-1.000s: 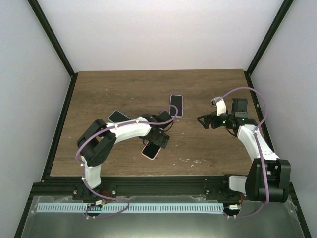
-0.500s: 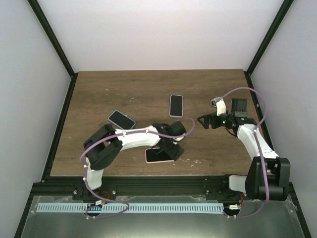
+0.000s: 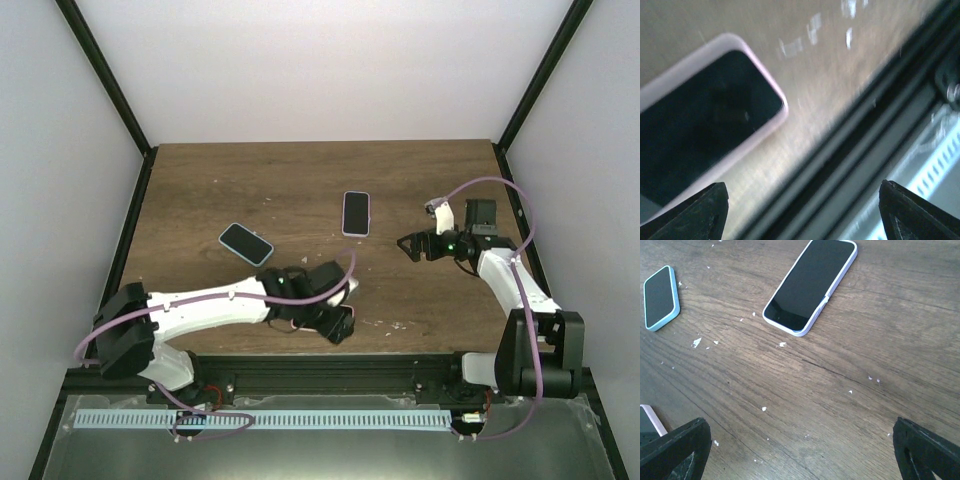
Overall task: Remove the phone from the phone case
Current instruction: Adjust the phone at the center of the board.
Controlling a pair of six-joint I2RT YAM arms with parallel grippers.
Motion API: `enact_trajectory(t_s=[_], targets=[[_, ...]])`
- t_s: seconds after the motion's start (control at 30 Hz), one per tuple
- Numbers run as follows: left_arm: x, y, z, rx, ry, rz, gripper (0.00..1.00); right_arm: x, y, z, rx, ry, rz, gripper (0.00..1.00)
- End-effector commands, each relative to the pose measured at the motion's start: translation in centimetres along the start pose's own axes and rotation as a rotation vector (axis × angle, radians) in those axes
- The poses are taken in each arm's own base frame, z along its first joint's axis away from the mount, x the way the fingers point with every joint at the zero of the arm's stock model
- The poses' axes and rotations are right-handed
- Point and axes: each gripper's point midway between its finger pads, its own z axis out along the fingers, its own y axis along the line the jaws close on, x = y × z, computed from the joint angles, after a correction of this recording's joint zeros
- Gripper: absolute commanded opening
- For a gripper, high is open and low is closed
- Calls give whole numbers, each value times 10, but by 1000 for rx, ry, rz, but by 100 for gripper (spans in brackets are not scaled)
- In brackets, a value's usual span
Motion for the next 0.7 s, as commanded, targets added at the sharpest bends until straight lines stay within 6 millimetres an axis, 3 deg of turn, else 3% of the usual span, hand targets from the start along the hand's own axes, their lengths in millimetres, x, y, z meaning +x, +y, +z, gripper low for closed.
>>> enact_trajectory(t_s=[0.0,0.1,0.27,0.5,0.67], targets=[[56,8,12,14,193,-202,92,-11,4,-2,-21,-12,-16,100],[52,22,17,-47,173,-266,99,-11,4,-3,-21,-15,-20,100],[38,39,43,-83,159,-384,100,-9,5,-3,-21,-12,-18,100],[-1,59,57,-126,87,-470,100,-8,6,-4,-20,-10,-17,100],[-46,76,62,-249,22,-451,100,-10,5,-3,-21,-10,-12,100]])
